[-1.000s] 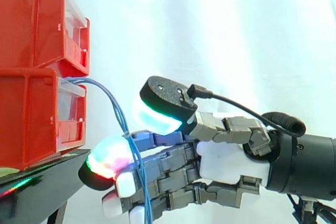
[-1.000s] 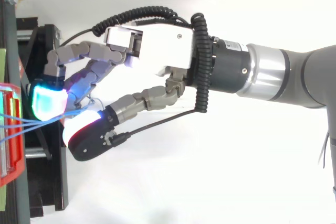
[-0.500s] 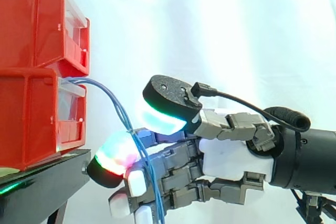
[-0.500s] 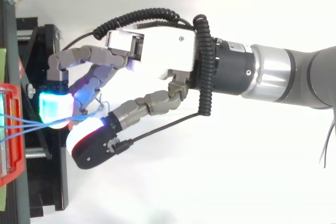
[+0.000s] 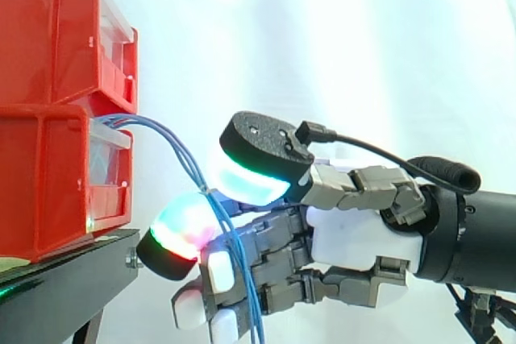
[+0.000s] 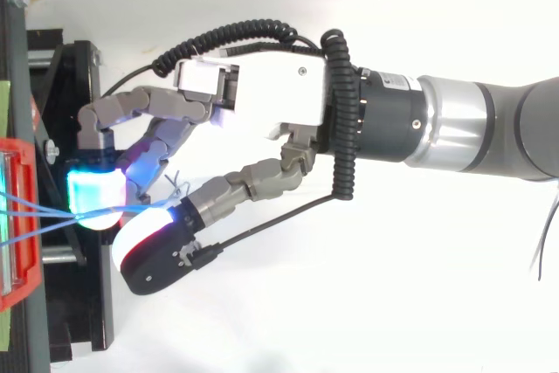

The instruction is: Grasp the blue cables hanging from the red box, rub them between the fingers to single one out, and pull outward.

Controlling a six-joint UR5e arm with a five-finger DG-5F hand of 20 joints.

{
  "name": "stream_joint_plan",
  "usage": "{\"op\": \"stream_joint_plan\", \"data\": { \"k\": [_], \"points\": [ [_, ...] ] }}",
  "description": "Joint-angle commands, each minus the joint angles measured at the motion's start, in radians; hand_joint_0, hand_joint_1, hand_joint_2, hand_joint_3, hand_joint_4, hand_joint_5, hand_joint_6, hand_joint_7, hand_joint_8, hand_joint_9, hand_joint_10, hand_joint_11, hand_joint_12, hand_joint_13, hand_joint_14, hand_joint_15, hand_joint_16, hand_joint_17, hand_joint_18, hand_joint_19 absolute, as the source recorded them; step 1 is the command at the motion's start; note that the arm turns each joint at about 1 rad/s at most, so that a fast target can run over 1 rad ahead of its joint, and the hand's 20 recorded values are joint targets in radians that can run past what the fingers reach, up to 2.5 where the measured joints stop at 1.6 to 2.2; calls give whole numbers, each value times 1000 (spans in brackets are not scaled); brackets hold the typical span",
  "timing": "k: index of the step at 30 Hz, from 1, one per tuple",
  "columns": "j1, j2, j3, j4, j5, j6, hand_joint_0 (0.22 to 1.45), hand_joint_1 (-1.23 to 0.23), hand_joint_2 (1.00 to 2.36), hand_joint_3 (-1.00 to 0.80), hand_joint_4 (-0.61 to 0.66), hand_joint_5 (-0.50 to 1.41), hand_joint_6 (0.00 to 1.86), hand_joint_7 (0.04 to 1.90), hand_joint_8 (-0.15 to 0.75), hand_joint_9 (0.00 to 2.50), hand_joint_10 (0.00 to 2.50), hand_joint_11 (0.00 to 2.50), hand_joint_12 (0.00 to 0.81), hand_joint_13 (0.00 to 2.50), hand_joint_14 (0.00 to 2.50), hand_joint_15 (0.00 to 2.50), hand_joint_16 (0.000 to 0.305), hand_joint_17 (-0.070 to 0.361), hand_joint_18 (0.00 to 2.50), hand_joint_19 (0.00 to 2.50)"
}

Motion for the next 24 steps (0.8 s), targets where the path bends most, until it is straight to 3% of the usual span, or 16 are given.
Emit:
{"op": "stream_joint_plan", "data": {
  "k": [1,6,12,18,22,24],
  "points": [
    [0,10,0,0,1,0,634,-764,1005,-427,187,-103,633,1137,308,1059,24,737,375,867,20,557,48,107,712,677],
    [2,18,0,-14,0,-1,632,-767,1010,-356,171,-131,747,973,313,1061,22,759,378,876,21,560,48,108,725,685],
    [2,22,0,-16,1,-1,624,-782,1015,-247,142,-157,839,906,314,1059,22,775,383,876,21,562,48,109,733,692],
    [5,22,0,-17,1,0,621,-798,1019,-122,84,-163,887,906,324,1072,23,795,391,886,20,561,51,116,764,677],
    [5,22,0,-28,0,2,667,-837,1022,-11,-32,-163,942,1105,324,1113,25,884,389,906,21,582,51,115,782,670],
    [5,24,0,-31,0,2,679,-843,1022,-39,-39,-164,948,1081,326,1112,24,896,385,905,21,590,50,113,779,674]
  ]
}}
